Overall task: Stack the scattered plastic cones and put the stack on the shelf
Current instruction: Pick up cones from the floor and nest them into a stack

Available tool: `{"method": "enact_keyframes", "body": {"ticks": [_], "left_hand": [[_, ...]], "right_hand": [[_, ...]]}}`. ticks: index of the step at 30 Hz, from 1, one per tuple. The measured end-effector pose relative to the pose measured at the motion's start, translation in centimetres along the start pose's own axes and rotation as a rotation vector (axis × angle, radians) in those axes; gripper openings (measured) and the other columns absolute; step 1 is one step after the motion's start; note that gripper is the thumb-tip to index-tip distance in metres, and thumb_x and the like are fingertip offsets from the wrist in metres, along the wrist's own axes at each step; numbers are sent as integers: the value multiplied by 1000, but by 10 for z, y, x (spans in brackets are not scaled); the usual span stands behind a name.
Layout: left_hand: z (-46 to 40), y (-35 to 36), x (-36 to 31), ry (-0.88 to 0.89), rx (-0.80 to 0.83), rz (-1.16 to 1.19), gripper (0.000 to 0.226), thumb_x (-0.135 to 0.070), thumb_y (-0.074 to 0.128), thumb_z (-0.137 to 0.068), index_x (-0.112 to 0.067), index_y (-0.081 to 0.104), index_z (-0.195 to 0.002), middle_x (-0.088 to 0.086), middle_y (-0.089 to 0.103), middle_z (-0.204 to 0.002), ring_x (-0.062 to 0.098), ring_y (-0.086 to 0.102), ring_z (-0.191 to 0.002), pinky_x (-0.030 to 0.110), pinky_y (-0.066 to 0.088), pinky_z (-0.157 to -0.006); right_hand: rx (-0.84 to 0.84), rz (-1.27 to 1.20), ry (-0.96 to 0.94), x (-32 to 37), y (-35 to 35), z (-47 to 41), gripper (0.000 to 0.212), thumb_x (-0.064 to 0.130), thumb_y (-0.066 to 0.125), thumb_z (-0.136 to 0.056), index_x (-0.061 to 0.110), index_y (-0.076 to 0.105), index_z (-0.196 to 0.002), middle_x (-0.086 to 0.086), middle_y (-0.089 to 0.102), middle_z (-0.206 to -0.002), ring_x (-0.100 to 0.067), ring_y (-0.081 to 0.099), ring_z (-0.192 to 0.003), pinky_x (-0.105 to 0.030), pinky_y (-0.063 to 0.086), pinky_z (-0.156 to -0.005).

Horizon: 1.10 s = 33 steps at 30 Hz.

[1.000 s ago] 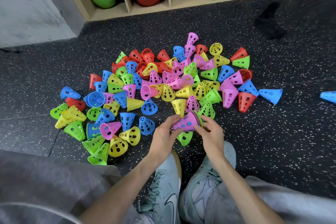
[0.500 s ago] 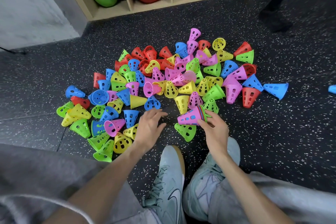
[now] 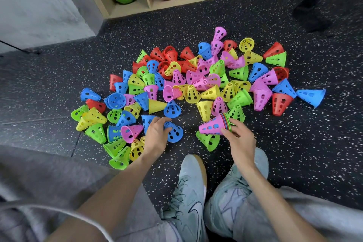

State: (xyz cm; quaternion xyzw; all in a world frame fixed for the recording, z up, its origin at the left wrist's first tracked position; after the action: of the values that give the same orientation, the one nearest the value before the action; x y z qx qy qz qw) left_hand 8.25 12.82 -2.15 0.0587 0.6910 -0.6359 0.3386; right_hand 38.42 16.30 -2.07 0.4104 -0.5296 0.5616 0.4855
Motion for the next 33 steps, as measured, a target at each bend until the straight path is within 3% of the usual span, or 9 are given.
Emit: {"method": "enact_keyframes", "body": {"ticks": [4,8,11,14,16,19,23,28,33], "left_hand": [[4,0,-3,-25,-40,157,32,-16,70,-97,-14,65,-128,2,62,-118,15,65,-96,36,56,-92],[15,4,-16,-38,-75,325,25,-20,72,-96,-16,65,-120,-2,65,-117,2,63,-90,20,52,-83],[21,9,-24,-42,-81,409,21,-23,72,-96,-22,64,-115,-4,67,-114,3,63,-91,25,56,-85],[23,11,-27,-79,-88,502,19,-24,73,-95,-30,62,-109,-9,68,-107,12,68,-89,35,60,-85],[24,11,-29,-103,-100,529,19,-24,74,-95,-29,62,-109,-10,68,-104,15,69,-88,34,60,-83],[25,9,-32,-129,-129,591,19,-19,72,-96,-22,62,-112,-6,68,-103,12,69,-86,30,62,-78],[29,11,-36,-139,-131,656,15,-16,69,-98,-19,62,-111,-1,68,-104,15,70,-88,23,61,-72],[35,19,-49,-95,-71,679,14,-15,70,-97,-22,63,-107,-2,70,-101,17,71,-89,31,63,-77],[39,26,-57,-62,-17,648,16,-16,74,-94,-22,64,-105,-1,73,-98,18,71,-89,35,63,-77]], "right_hand": [[-13,3,18,-4,-2,-1,36,15,74,-89,31,67,-120,29,65,-95,20,61,-90,-30,49,-91],[-49,16,32,-4,-7,-1,42,20,74,-89,21,66,-130,8,71,-109,-2,65,-101,-32,50,-94],[-84,9,37,-4,-11,-1,41,22,75,-89,23,66,-129,4,70,-109,-9,65,-105,-32,51,-93],[-112,9,54,-4,-16,-2,41,21,77,-88,21,67,-128,6,68,-110,-9,64,-106,-20,46,-85],[-121,3,63,-3,-18,-2,42,19,77,-88,20,66,-129,7,67,-111,-8,63,-105,-14,44,-82],[-141,-34,62,-2,-22,-3,41,16,77,-87,19,67,-127,3,70,-114,-9,64,-104,-21,48,-87],[-113,-52,56,0,-20,-3,44,16,78,-87,15,66,-130,-1,70,-122,-8,65,-105,-21,47,-89],[10,-79,28,11,-2,-3,40,10,76,-88,14,66,-126,23,68,-96,17,64,-86,-8,48,-75],[90,-81,-5,19,8,-3,36,5,72,-90,17,66,-123,17,71,-89,11,68,-82,-10,51,-73]]}}
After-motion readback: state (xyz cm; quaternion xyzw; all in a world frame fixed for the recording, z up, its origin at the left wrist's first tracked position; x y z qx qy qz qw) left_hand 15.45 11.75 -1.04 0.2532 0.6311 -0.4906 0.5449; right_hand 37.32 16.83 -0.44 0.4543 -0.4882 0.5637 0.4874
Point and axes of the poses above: each hand's wrist, its own z-axis away from the middle knuckle, its own y-axis out of the palm, x = y × z, the point moved 10 cm from there along -z, towards the middle knuckle
